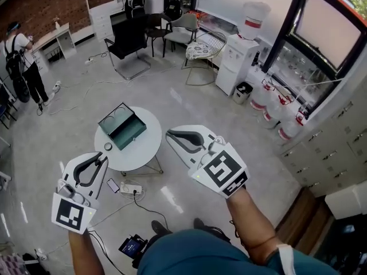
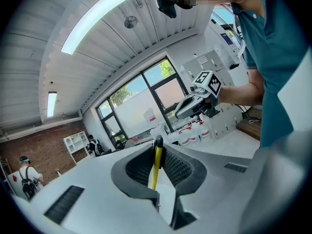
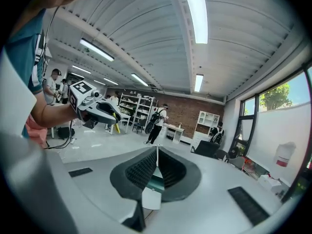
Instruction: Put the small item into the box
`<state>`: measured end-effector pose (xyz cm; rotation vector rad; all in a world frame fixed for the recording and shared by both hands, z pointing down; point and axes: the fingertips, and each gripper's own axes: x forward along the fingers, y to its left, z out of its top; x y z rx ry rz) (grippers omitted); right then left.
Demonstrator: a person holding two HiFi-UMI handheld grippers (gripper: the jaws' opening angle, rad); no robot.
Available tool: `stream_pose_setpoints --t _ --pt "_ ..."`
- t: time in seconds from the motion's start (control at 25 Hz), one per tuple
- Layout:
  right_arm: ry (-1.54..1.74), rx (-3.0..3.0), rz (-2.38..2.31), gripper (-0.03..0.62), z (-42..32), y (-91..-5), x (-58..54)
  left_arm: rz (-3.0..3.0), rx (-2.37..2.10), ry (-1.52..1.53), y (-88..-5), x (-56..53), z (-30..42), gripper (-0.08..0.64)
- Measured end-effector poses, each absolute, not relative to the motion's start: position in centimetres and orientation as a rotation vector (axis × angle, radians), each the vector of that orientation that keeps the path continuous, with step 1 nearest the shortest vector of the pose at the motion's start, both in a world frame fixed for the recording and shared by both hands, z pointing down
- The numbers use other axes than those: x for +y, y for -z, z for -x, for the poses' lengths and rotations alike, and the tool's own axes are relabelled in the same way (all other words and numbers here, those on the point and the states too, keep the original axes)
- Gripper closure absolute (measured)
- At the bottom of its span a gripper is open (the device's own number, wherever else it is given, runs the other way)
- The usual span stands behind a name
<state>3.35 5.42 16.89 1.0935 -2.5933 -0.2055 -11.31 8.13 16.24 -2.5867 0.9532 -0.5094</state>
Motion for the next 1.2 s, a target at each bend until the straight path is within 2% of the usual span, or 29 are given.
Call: stream_pose_setpoints --t 0.36,0.68,0.92,1.2 --pt "0.2 -2.515 -1.187 0.552 3.9 -15.7 1.5 2.639 0.852 0.451 -15.6 2.9 18.6 0.499" --pt "0.226 -2.485 -1.18 0.552 6.3 -16.8 0.2 2.648 0.85 0.405 -17.1 1.6 21.1 0.499" --pt "0.241 -2.521 -1.1 0.552 10.0 -17.2 -6.1 2.635 0.959 0.428 -17.9 -3.4 25.4 0.499" --pt "0.232 -2.612 -0.944 0.552 9.6 -17.6 -14.6 2.591 1.09 0.508 -17.9 -9.6 24.0 0.499"
